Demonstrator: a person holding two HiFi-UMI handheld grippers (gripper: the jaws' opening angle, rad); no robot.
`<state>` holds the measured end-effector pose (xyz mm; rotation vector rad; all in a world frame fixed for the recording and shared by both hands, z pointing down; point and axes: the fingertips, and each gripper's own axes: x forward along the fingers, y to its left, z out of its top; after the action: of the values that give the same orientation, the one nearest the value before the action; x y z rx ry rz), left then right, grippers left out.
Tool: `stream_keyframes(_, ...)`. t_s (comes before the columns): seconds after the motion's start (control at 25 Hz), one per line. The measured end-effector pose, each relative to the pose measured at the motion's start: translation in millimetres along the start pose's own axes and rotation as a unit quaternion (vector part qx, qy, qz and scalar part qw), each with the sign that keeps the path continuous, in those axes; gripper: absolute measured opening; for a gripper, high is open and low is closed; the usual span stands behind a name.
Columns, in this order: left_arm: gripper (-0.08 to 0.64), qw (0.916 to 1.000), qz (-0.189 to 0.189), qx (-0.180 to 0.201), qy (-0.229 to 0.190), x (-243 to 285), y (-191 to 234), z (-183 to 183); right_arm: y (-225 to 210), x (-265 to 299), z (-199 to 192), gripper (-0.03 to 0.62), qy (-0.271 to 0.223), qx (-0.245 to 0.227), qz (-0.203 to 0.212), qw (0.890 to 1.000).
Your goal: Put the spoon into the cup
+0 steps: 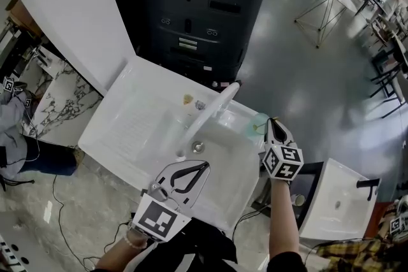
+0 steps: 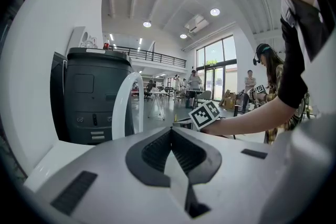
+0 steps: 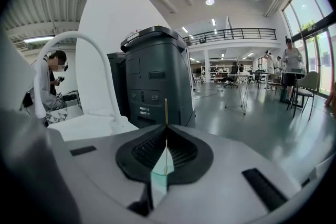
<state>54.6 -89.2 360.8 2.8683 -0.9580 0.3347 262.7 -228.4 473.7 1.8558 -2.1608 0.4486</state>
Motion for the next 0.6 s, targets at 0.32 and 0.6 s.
stream_keyframes(0.32, -0.003, 1.0000, 0.002, -0.004, 0.000, 2.4, -0.2, 0.7, -0.6, 4.1, -15.1, 0.008, 0.021, -0.003, 0.004, 1.000)
stream_keyframes(0.6, -0.003, 1.0000, 0.001, -0.004, 0.001, 3.2, 0.8, -0.9, -3.8, 5.5, -15.4, 0.008, 0.025, -0.018, -0.002, 1.000)
